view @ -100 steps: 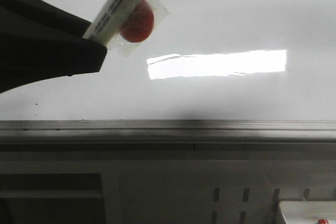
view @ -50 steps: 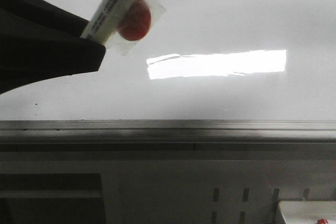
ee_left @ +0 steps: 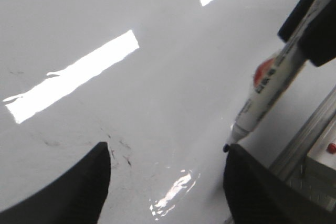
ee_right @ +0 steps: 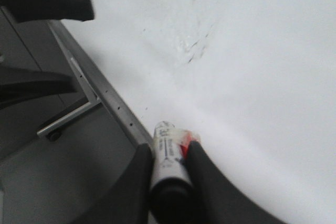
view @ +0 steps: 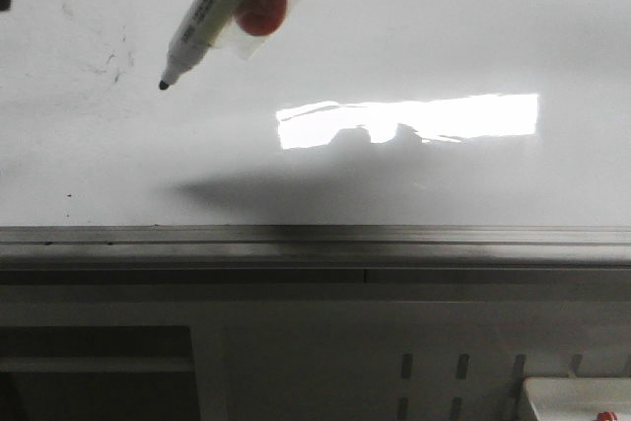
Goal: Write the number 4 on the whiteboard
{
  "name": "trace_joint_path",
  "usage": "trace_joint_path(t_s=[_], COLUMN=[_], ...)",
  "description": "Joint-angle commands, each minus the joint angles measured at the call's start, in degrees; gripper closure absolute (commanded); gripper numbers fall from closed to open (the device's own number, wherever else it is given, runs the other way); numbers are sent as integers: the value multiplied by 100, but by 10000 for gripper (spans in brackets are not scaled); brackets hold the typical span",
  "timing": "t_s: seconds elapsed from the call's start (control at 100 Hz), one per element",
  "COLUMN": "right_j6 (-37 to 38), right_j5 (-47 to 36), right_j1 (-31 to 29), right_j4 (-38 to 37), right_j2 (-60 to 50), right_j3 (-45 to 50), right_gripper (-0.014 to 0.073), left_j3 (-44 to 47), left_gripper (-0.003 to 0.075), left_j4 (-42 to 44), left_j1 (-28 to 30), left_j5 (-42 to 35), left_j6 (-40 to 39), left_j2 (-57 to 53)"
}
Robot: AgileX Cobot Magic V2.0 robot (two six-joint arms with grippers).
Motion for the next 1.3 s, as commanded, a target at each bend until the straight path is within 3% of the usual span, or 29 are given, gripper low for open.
trace_joint_path(t_s=[0.0, 0.31, 0.75, 1.1, 1.29], right_j6=[-68, -68, -68, 88, 88], right_j5=[-655, -939, -1073, -420, -510], right_j1=[-213, -615, -298, -983, -671], right_j4=[-96, -242, -257, -246, -224], right_j2=[112, 825, 1004, 178, -24], right_j3=[-406, -1006, -321, 74, -215], right_gripper=[648, 648, 648, 648, 648], left_j3=[-172, -172, -172, -172, -172], left_gripper=[314, 313, 313, 314, 314], left_j4=[-278, -426, -426, -415, -415], left_j1=[15, 15, 15, 15, 15], left_j5=[-71, 193, 193, 193, 185], left_j6=[-90, -90, -90, -90, -90], left_j2=[-189, -245, -245, -245, -245])
